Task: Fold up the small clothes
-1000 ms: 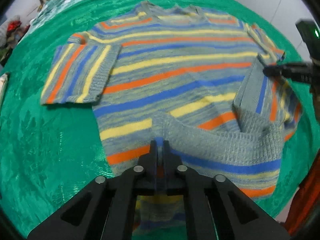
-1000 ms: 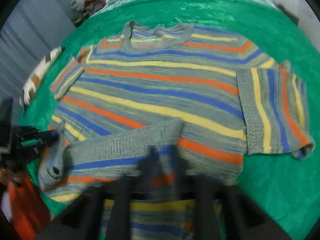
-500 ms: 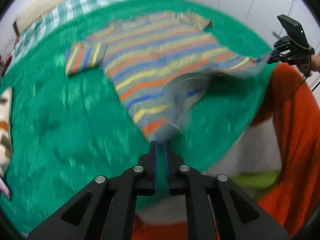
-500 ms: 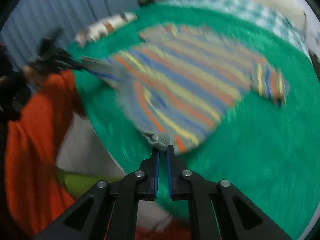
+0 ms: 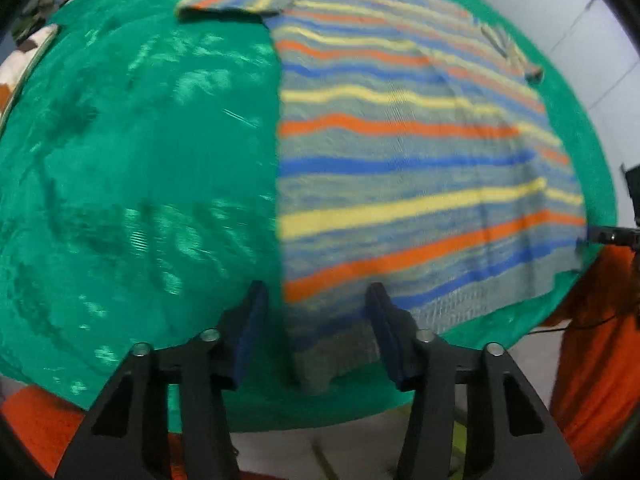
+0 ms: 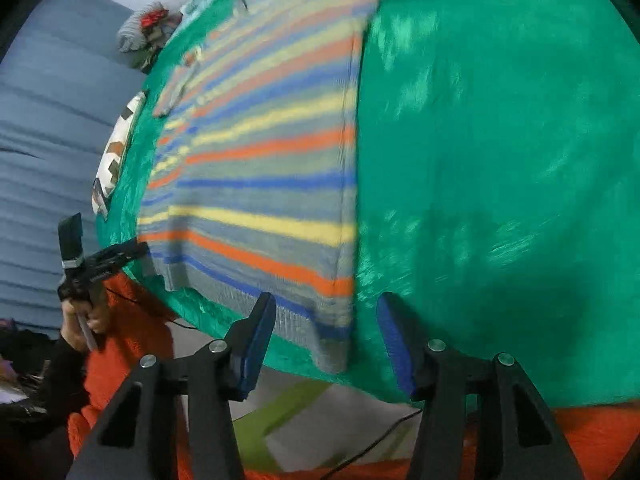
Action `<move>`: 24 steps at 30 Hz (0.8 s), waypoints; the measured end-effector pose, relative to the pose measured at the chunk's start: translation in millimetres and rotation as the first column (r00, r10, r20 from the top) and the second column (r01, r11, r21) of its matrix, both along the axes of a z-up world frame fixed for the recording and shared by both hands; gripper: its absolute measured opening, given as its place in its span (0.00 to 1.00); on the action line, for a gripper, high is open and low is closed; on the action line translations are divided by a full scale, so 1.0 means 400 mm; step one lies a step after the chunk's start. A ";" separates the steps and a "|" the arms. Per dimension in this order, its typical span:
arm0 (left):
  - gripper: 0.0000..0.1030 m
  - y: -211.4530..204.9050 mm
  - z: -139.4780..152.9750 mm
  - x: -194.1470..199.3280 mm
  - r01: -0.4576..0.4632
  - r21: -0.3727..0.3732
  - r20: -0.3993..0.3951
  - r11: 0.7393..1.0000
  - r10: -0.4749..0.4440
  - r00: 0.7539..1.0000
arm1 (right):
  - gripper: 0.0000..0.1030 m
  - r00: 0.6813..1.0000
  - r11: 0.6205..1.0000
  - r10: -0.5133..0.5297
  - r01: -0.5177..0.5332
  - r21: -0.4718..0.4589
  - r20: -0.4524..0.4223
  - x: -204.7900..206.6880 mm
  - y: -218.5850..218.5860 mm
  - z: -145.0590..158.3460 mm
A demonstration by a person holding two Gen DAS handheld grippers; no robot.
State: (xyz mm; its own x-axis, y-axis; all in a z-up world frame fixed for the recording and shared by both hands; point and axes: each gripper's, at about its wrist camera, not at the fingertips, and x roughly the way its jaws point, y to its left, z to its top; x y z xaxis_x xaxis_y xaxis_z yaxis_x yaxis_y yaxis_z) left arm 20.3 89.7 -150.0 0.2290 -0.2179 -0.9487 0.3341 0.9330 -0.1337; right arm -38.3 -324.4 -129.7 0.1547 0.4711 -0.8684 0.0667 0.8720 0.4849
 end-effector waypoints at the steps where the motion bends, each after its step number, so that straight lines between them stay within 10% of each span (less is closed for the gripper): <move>1: 0.01 -0.021 -0.005 -0.004 0.020 0.012 0.001 1.000 -0.020 1.000 | 0.29 1.000 1.000 0.017 -0.017 0.019 -0.013 0.000 0.015 -0.021; 3: 0.03 -0.035 0.000 -0.007 0.033 0.018 0.001 0.999 -0.033 0.999 | 0.06 0.998 0.998 0.056 -0.055 0.014 -0.037 0.005 0.048 -0.044; 9: 0.02 0.023 0.057 -0.049 0.010 0.014 0.017 1.000 -0.011 1.000 | 0.05 0.999 0.990 0.043 -0.045 -0.134 -0.017 -0.047 0.007 0.078; 21: 0.08 -0.095 -0.030 -0.041 0.025 0.245 0.042 0.969 -0.037 0.998 | 0.06 0.993 0.973 -0.008 -0.020 -0.229 -0.117 -0.017 0.013 -0.028; 23: 0.31 -0.123 -0.022 -0.053 0.039 0.286 0.057 0.957 -0.058 0.997 | 0.14 0.993 0.978 -0.002 -0.022 -0.207 -0.118 -0.021 0.017 -0.012; 24: 0.67 -0.121 -0.013 -0.060 0.038 0.316 0.050 0.948 -0.056 0.997 | 0.30 0.991 0.980 -0.003 -0.024 -0.196 -0.134 -0.027 0.011 -0.003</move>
